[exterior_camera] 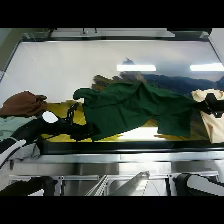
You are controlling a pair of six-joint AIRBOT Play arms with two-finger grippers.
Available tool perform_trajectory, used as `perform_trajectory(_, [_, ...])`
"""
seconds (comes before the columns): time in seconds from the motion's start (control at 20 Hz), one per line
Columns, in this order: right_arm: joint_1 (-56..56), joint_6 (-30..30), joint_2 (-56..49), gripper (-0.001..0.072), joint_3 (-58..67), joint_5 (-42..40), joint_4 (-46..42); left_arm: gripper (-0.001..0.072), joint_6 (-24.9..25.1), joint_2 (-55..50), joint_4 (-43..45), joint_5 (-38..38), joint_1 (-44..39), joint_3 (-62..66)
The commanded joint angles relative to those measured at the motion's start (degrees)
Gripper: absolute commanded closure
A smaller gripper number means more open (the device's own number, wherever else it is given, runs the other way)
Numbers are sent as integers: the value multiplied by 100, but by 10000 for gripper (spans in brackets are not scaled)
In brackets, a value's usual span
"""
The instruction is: Fold the shirts.
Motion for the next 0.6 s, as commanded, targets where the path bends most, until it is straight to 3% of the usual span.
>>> perform_trajectory(0.0, [-7,0,-4,684,7,31,33,15,-35,-494,17,420,-188,153])
perform_trajectory(0.05, [-7,-22,-4,684,7,31,72,47,-39,-562,15,481,-240,153])
perform_trajectory(0.1, [-7,-72,-4,684,7,31,125,281,-39,-612,-22,514,-262,153])
perform_trajectory(0.15, [-7,-83,-4,684,7,31,140,573,-37,-627,-20,503,-264,153])
perform_trajectory(0.2, [-7,-83,-4,684,7,28,136,681,-2,-616,-15,439,-256,153])
perform_trajectory(0.4, [-7,-85,-7,684,7,42,109,683,133,-179,0,107,22,153])
perform_trajectory(0.55, [-9,-195,-4,684,7,142,83,683,219,518,50,-208,850,151])
